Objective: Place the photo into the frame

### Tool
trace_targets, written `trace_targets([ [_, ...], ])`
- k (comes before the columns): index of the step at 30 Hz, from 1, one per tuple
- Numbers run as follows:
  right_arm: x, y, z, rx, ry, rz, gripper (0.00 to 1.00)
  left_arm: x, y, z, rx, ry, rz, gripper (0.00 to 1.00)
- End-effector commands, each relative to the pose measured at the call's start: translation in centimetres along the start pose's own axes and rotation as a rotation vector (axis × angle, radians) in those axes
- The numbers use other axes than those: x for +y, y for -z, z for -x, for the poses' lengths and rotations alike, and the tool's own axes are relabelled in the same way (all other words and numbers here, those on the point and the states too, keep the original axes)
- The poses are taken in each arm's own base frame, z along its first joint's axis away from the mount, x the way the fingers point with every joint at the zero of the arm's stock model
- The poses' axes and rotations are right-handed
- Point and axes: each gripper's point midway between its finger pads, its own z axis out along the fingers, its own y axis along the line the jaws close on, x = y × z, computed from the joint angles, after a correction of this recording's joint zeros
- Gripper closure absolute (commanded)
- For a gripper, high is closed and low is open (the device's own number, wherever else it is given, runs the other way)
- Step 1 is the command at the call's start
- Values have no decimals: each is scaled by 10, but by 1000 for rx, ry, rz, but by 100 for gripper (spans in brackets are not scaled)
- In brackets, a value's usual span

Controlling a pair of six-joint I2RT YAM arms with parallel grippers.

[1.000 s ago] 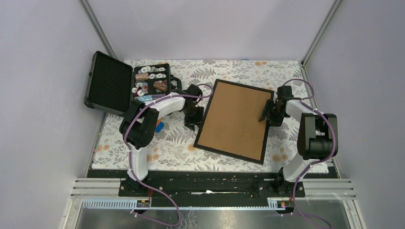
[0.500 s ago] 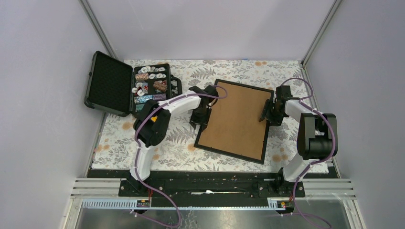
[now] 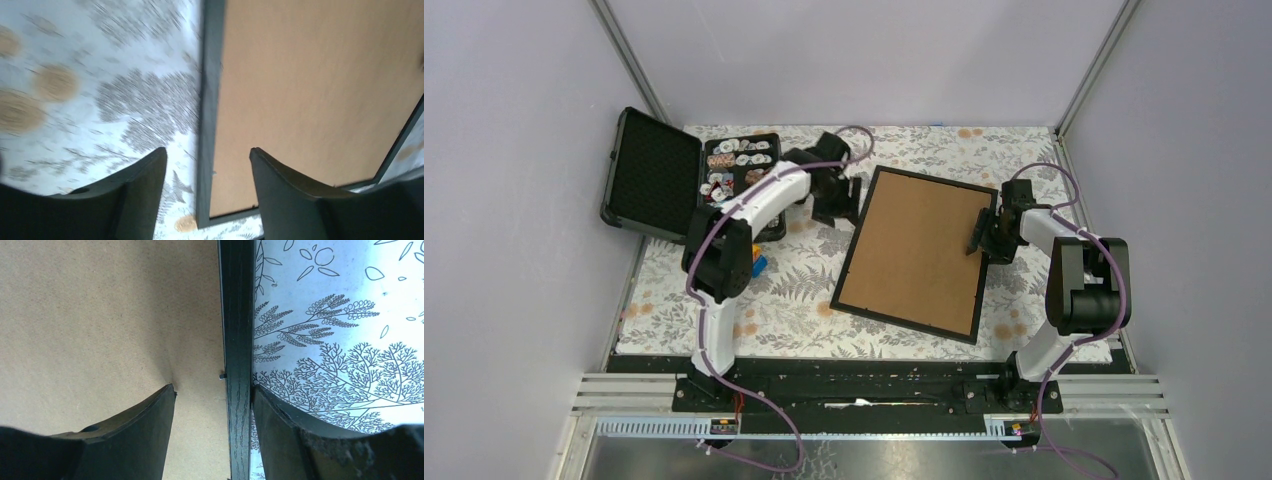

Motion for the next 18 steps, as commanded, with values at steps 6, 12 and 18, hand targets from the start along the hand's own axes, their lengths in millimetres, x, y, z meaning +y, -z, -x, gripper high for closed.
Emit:
trace_targets([
  [6, 4, -13, -14, 51, 20, 16, 35, 9, -22, 55, -57, 34, -71, 53],
  [12, 7, -14, -14, 54, 19, 29, 35, 21, -50, 60, -48, 69, -35, 61],
  [18, 7, -15, -16, 60, 18, 35, 35, 29, -64, 64, -49, 82, 1, 65],
])
